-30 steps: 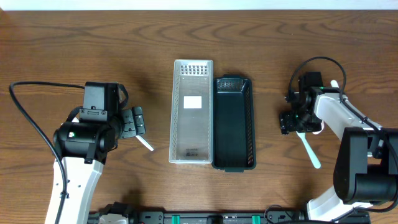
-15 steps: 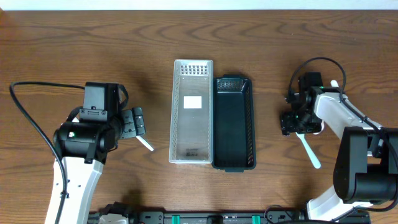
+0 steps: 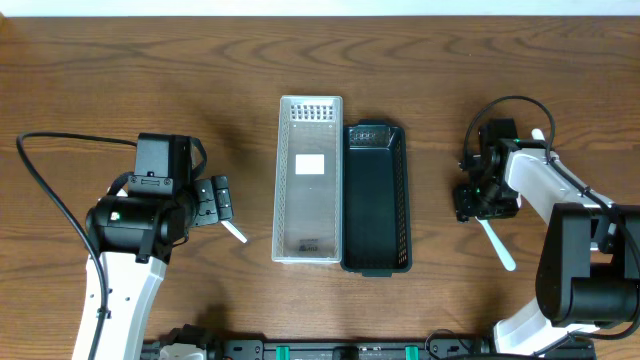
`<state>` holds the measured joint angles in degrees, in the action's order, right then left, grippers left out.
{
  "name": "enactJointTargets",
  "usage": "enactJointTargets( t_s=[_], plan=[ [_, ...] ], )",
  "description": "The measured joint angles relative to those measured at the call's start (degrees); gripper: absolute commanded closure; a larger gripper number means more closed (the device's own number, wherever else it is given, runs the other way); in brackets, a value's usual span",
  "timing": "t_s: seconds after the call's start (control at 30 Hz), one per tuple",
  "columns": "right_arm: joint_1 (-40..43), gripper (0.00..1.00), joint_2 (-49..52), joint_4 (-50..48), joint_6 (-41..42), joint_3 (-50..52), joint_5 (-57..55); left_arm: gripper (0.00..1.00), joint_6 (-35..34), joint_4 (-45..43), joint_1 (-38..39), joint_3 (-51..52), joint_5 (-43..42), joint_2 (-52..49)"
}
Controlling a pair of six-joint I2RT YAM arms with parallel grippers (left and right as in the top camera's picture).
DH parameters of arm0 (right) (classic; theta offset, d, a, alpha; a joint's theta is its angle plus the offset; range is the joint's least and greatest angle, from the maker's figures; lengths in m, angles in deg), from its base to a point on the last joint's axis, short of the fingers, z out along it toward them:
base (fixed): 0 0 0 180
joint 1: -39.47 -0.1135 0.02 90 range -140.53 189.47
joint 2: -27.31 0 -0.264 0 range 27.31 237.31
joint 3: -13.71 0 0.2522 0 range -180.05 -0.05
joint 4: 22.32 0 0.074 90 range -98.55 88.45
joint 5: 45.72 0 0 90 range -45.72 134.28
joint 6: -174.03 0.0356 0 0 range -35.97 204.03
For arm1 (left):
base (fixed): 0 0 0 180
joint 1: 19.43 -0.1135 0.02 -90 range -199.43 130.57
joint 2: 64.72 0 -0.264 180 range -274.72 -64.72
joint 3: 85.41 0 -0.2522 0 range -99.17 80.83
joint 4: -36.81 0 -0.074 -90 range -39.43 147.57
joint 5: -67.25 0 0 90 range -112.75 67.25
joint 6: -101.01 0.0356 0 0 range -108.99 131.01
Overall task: Pack container
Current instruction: 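Lower the right gripper onto a white fork and close it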
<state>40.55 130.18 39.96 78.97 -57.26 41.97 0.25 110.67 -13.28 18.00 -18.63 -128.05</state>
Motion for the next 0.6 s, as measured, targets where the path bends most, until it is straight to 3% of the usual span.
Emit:
enactJointTargets(
  t_s=[0.47, 0.6],
  plan=[
    [0.00, 0.70, 0.00, 0.33, 0.04, 0.00, -2.38, 0.05, 0.00, 0.00, 0.00, 0.00, 0.39, 0.00],
    [0.00, 0.72, 0.00, 0.33, 0.04, 0.00, -2.49, 0.05, 0.00, 0.00, 0.00, 0.00, 0.39, 0.00]
  ],
)
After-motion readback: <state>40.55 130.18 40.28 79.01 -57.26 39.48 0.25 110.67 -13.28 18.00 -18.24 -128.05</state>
